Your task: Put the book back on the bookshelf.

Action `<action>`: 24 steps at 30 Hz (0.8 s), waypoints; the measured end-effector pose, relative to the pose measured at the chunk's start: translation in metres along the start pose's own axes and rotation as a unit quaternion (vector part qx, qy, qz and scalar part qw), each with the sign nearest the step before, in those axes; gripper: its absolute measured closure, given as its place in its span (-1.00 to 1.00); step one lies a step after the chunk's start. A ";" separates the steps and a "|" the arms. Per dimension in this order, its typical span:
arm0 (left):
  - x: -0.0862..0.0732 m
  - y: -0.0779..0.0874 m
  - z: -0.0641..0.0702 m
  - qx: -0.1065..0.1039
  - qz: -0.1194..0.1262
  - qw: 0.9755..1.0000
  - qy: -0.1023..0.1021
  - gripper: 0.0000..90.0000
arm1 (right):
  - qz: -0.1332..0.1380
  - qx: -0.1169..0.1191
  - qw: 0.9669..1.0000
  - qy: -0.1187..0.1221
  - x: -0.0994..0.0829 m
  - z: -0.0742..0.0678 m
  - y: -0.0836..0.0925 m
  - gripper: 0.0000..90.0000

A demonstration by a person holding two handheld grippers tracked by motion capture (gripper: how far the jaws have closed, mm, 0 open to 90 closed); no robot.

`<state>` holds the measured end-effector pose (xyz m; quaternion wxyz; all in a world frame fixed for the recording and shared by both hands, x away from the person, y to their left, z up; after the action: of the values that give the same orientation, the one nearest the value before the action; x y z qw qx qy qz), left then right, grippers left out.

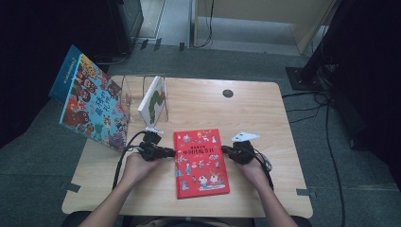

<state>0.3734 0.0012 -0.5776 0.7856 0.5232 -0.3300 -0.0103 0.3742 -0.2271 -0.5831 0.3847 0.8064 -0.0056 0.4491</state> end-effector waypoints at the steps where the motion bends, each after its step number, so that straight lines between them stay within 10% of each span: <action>1: 0.002 -0.001 -0.002 0.000 0.000 1.000 0.001 0.66 | 0.001 -0.001 1.000 0.002 0.002 0.002 -0.001 1.00; 12: 0.008 0.000 -0.006 0.011 0.008 1.000 0.005 0.49 | 0.012 -0.012 1.000 -0.024 0.013 0.004 0.002 0.79; 24: 0.004 0.005 -0.002 0.015 0.008 1.000 0.007 0.31 | -0.057 0.008 0.994 -0.096 0.010 -0.015 0.005 0.61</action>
<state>0.3759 0.0041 -0.5721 0.7802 0.5323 -0.3286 0.0043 0.3681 -0.2175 -0.5683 0.4008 0.8479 0.0069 0.3469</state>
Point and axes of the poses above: each handheld gripper's, and its own axes: y roughly backward along the jaws, x roughly out of its top, z roughly to its right, the point moved 10 cm from there along -y, roughly forward along the jaws, and after that the axes turned 15 degrees about x, right-handed, at the moved point
